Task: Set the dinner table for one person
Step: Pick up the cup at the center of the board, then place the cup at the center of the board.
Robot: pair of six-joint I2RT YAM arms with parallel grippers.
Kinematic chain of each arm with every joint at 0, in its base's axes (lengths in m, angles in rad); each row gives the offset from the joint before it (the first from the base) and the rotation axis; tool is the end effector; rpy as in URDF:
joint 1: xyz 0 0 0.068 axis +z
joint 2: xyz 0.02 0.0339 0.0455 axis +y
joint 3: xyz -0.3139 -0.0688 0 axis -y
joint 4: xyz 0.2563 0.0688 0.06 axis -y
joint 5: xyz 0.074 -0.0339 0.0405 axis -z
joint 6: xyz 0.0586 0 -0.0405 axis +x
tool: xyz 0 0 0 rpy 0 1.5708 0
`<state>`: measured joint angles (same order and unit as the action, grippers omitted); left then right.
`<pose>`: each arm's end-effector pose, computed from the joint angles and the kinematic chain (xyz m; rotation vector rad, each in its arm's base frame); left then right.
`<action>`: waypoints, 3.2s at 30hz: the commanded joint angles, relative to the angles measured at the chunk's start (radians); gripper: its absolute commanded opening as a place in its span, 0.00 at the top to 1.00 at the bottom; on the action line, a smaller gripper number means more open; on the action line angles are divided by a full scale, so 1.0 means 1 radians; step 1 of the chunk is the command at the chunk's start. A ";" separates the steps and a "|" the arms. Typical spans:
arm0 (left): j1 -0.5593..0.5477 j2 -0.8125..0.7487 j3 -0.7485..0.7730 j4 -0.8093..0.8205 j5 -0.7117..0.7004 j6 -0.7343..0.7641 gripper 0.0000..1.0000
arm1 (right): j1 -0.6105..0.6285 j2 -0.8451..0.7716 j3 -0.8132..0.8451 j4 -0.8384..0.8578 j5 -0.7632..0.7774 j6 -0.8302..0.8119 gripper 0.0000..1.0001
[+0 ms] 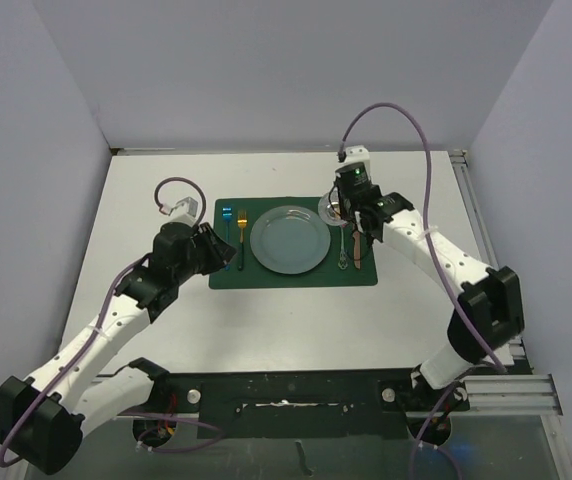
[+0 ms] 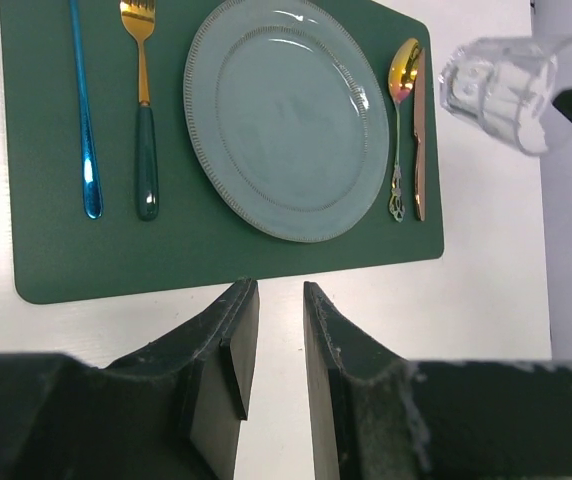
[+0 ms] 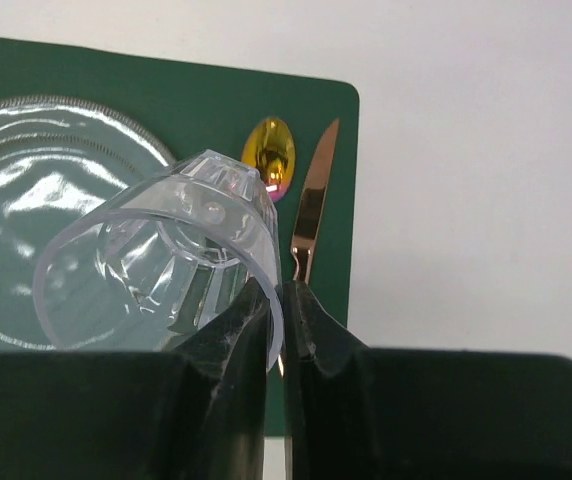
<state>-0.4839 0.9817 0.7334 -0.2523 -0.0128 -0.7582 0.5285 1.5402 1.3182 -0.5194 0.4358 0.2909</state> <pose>0.1996 -0.1041 0.3060 -0.3032 2.1368 -0.7332 0.3297 0.1639 0.3435 -0.0482 2.2298 -0.0616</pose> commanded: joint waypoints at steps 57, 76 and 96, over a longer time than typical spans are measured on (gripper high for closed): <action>-0.001 0.020 0.030 -0.053 -0.080 0.040 0.75 | -0.374 0.832 1.022 -0.043 -0.434 -0.010 1.00; 0.000 0.024 0.012 -0.040 -0.075 0.039 0.75 | -0.372 0.828 0.926 -0.085 -0.437 -0.011 1.00; 0.001 0.014 0.009 -0.050 -0.088 0.046 0.76 | -0.359 0.840 0.897 -0.060 -0.393 -0.026 1.00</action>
<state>-0.4835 1.0122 0.7296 -0.3462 -0.0971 -0.7212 0.1596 2.3863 2.2196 -0.6437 0.0242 0.2695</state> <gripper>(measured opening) 0.245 0.078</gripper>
